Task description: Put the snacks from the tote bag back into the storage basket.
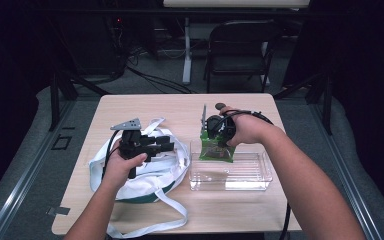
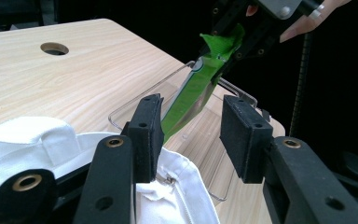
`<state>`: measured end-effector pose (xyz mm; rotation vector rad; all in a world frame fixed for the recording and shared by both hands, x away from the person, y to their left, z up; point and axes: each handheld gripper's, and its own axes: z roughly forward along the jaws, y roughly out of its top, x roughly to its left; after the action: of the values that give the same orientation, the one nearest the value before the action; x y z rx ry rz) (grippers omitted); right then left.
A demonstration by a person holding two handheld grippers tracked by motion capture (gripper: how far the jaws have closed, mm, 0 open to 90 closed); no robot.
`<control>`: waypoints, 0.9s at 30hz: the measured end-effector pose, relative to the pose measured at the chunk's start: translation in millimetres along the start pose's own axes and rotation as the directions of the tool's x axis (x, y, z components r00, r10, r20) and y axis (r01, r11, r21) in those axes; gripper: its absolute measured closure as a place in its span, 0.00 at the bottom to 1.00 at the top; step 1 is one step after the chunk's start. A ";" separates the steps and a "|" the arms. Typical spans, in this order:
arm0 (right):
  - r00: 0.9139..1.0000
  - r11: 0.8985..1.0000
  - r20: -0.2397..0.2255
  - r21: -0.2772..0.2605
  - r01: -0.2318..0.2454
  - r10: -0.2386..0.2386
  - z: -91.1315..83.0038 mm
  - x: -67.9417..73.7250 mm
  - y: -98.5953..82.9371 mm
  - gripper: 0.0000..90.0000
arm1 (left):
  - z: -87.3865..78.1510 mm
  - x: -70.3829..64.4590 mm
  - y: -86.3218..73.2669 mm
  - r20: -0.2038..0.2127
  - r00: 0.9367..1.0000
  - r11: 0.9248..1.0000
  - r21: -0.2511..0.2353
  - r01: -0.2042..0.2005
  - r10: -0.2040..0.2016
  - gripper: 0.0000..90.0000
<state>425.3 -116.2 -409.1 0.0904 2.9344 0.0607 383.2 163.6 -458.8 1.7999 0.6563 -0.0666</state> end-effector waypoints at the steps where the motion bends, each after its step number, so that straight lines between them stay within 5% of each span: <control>1: 1.000 1.000 -0.001 0.001 0.002 -0.002 1.4 -0.8 0.7 0.84 | -0.2 0.4 -0.1 -0.001 1.000 1.000 0.000 0.000 0.000 0.65; 27: 0.998 0.998 0.017 0.012 0.067 -0.067 33.3 -16.5 20.3 0.84 | -13.5 0.9 -5.4 -0.034 0.999 1.000 -0.021 0.014 -0.014 0.66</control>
<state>449.4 -95.9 -437.3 -0.0058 2.9178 0.0329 377.7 177.0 -459.3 1.7800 0.6917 -0.0382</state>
